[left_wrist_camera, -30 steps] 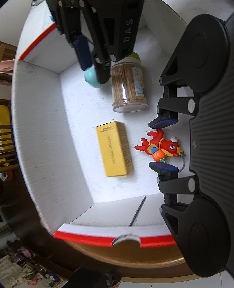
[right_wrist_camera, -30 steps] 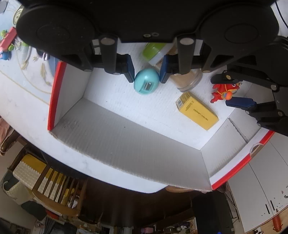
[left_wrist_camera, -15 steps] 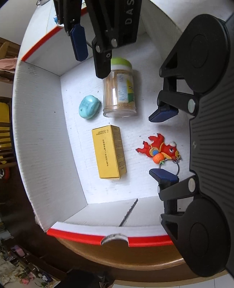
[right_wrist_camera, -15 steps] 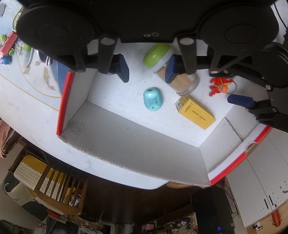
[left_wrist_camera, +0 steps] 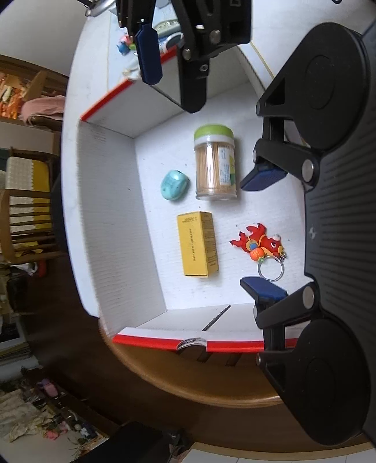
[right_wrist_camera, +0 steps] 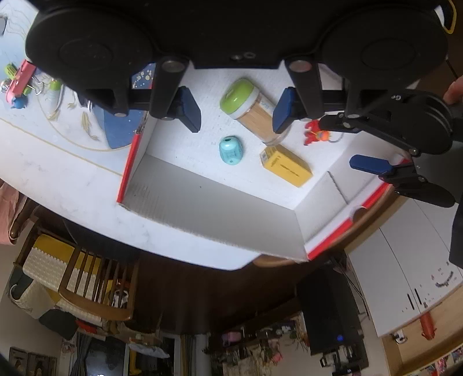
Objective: Organize rigid objects
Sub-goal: 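Withdraw both tools from the red box back over the table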
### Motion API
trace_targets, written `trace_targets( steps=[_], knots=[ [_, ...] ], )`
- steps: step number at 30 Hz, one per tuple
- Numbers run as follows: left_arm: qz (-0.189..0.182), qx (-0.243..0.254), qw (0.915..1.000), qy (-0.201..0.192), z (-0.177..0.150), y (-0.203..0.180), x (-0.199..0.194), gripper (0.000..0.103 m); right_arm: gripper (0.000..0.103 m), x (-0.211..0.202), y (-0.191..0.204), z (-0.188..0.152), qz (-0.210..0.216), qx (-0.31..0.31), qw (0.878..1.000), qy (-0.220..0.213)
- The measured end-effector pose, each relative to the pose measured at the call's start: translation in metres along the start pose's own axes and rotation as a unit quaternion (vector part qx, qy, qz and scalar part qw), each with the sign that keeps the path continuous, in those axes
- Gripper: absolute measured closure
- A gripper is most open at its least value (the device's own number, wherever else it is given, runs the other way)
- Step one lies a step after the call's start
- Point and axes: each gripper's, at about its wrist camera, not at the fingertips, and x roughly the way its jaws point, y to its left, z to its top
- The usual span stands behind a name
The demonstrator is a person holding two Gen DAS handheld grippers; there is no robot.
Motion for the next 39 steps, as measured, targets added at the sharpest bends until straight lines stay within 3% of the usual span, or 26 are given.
trace_targets(
  steps=[3,10,14,19,23,31,34,39],
  knots=[
    [0.002,0.000,0.9999,-0.015,-0.002,-0.004,-0.014,0.032,0.037,-0.016,0.001,-0.004,0.008,0.000,1.000,-0.014],
    [-0.005,-0.005,0.9991,-0.042,-0.006,-0.018,-0.043,0.031,0.033,-0.048,-0.003,-0.017,0.019,0.009,0.999,-0.040],
    [-0.005,-0.003,0.9981,-0.061,-0.009,-0.031,-0.058,0.027,0.023,-0.071,-0.010,-0.027,0.028,0.016,0.998,-0.057],
    [-0.017,-0.004,0.9967,-0.080,-0.007,-0.048,-0.071,0.027,0.019,-0.095,-0.020,-0.041,0.036,0.023,0.996,-0.076],
    [-0.031,0.003,0.9944,-0.101,-0.007,-0.066,-0.082,0.018,0.015,-0.115,-0.032,-0.054,0.038,0.039,0.994,-0.093],
    [-0.073,0.006,0.9892,-0.127,-0.009,-0.108,-0.092,0.017,0.011,-0.147,-0.067,-0.090,0.020,0.070,0.991,-0.114],
    [-0.086,0.003,0.9874,-0.133,-0.008,-0.125,-0.092,0.005,0.009,-0.156,-0.083,-0.106,0.007,0.086,0.989,-0.118],
    [-0.092,-0.007,0.9866,-0.135,-0.003,-0.153,-0.084,0.003,0.009,-0.169,-0.114,-0.131,-0.016,0.117,0.985,-0.124]
  ],
)
